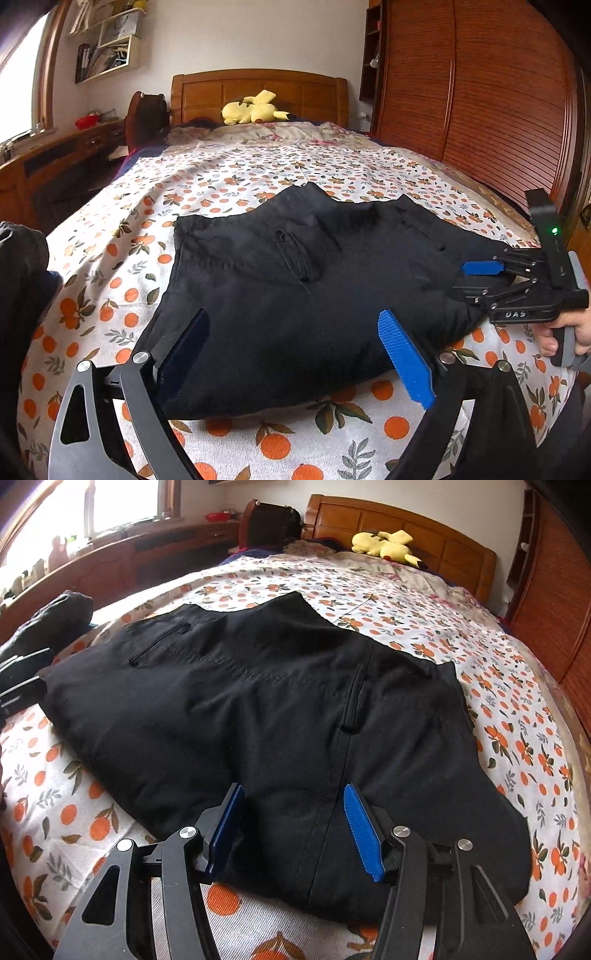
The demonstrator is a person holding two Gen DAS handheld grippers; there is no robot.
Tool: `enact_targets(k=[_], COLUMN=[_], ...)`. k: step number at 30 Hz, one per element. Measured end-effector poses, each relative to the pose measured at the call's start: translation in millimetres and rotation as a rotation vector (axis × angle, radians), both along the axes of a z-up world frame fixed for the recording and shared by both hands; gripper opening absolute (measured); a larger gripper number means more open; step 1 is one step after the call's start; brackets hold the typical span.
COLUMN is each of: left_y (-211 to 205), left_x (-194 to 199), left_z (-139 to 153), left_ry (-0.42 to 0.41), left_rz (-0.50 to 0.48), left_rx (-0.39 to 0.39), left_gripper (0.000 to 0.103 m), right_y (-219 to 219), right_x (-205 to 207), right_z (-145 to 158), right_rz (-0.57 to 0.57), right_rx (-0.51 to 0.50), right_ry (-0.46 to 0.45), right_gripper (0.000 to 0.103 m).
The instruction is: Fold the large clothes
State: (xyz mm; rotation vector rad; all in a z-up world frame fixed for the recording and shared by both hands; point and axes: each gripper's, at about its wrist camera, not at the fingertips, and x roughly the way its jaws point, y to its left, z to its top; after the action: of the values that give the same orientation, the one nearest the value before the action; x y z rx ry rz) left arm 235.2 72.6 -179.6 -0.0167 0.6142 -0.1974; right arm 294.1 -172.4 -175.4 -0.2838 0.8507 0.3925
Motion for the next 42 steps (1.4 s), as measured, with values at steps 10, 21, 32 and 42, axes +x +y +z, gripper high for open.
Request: enact_targets(k=[10, 21, 32, 42], left_y=[0, -4, 16, 62], left_x=[3, 9, -2, -7], left_z=[-9, -17, -2, -9], left_ry=[0.025, 0.056, 0.019, 0.087], left_rz=[0.001, 0.001, 0.048, 0.147], left_rx=[0.013, 0.041, 0.04, 0.045], left_gripper=[0.094, 0.094, 0.094, 0.094], right_y=[-59, -109, -126, -125], right_x=[-15, -7, 6, 6], right_z=[37, 19, -8, -8], right_rz=[-0.127, -0.261, -0.287, -0.282], right_rx=[-0.01, -0.003, 0.111, 0.15], right_ry=[-0.093, -0.049, 0.06, 0.079], right_gripper=[0.054, 0.071, 0.073, 0.063])
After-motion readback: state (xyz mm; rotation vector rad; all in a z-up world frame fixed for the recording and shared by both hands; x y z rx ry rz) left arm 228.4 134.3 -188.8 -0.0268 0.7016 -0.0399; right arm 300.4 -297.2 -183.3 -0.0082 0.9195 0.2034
